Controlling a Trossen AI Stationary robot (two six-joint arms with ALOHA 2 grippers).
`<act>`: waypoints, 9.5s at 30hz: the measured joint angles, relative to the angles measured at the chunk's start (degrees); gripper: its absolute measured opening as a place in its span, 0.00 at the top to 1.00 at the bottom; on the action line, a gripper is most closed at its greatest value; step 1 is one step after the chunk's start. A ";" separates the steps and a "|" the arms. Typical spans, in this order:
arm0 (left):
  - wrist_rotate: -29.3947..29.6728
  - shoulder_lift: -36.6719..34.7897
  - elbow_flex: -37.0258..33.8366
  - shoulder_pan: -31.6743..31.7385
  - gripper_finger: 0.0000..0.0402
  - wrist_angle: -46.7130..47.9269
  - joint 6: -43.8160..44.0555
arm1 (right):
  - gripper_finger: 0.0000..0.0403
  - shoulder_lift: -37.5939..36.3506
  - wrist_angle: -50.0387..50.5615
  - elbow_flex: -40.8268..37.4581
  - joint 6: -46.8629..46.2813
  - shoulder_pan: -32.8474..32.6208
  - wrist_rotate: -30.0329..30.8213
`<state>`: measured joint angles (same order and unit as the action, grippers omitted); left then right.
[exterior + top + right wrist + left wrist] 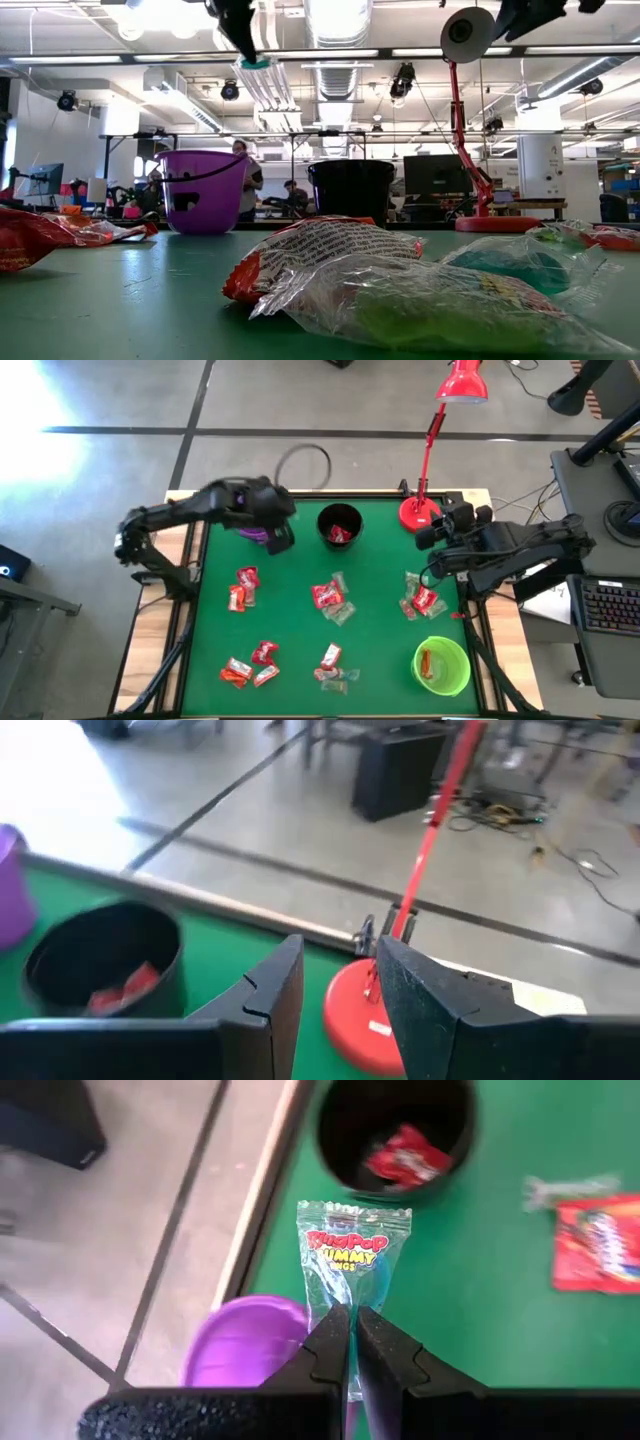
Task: Sort candy
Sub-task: Put the blue gummy into the violet bucket, then put the red candy pack into the black bucket
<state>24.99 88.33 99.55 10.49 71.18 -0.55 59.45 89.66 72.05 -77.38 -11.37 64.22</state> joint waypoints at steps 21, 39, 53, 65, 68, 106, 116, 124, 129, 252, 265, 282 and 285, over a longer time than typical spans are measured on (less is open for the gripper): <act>-10.33 -10.14 -13.00 31.33 1.00 -22.10 -18.45 | 0.69 9.06 -1.83 -10.03 -11.22 13.07 3.99; -22.67 -9.79 -12.94 45.32 1.00 -30.12 -19.96 | 0.69 10.11 -2.11 -9.76 -6.58 23.89 2.83; -22.76 -9.75 -12.92 47.73 1.00 -23.37 -19.83 | 0.69 10.11 -3.69 -9.77 -6.60 25.30 2.74; -31.94 -9.75 -12.92 48.40 1.00 -16.68 -20.35 | 0.69 10.09 -5.15 -9.79 -4.67 27.33 2.76; -34.20 -9.75 -12.92 48.21 1.00 -13.47 -20.38 | 0.69 10.09 -5.12 -9.79 -1.00 27.36 2.86; -45.48 -5.66 -26.14 45.19 0.99 -5.23 -22.43 | 0.69 10.07 -5.14 8.45 14.40 27.55 3.17; -45.43 -5.68 -26.08 45.17 0.82 -5.16 -21.42 | 0.69 10.05 -5.11 9.73 15.82 27.92 -3.71; -45.29 -5.76 -19.00 43.17 0.78 -3.28 -19.88 | 0.69 10.00 -11.12 11.39 28.29 27.92 -12.37; -45.31 -5.86 -12.06 40.09 0.79 -0.09 -19.05 | 0.69 10.11 -19.12 10.89 40.14 27.92 -28.58; -45.09 -12.68 -8.17 33.68 0.80 6.04 -19.24 | 0.98 51.77 -46.77 26.65 73.31 15.40 -72.30; -45.09 -12.68 -8.20 33.69 0.80 6.05 -19.23 | 0.98 51.55 -29.40 42.17 71.95 22.49 -59.60; -45.08 -12.68 -8.17 33.68 0.80 6.02 -19.94 | 0.98 51.53 -25.44 38.20 73.86 33.50 -65.25; -45.09 -12.68 -8.17 33.67 0.80 6.03 -19.95 | 0.98 51.53 -25.64 36.79 72.58 33.74 -65.23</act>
<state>-20.10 75.66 91.37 44.16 77.21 -20.51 110.98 64.02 108.84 -4.80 22.37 -1.02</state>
